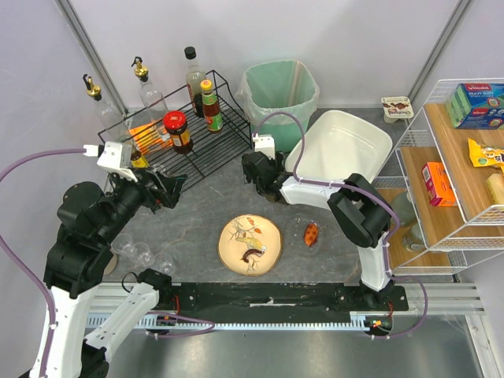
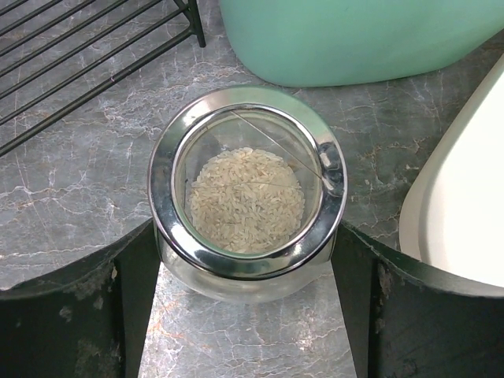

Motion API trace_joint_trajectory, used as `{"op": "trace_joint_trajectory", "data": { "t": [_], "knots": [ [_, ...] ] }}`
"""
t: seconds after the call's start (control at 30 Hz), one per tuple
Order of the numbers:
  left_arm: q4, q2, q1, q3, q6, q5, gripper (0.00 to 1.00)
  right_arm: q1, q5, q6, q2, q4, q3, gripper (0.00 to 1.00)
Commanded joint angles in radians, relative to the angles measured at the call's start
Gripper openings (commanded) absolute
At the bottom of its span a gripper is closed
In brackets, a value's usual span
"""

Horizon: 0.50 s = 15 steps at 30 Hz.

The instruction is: Clear the kitchen counter

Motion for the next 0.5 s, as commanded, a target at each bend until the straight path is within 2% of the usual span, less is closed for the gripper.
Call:
{"op": "trace_joint_trajectory", "data": {
  "t": [0.0, 0.17, 0.3, 0.47],
  "knots": [
    [0.009, 0.002, 0.001, -0.008, -0.001, -0.016, 0.93, -0.003, -0.006, -0.001, -0.003, 0.039, -0.004, 0.59],
    [0.009, -0.005, 0.001, -0.006, 0.007, -0.017, 0.93, 0.009, -0.204, -0.139, -0.049, 0.081, -0.017, 0.41],
    [0.010, -0.010, 0.003, -0.011, 0.008, -0.019, 0.93, 0.031, -0.406, -0.251, -0.077, 0.087, -0.019, 0.40],
    [0.009, -0.011, 0.001, -0.014, 0.007, -0.017, 0.93, 0.069, -0.488, -0.307, -0.080, 0.116, -0.008, 0.38]
  ]
}}
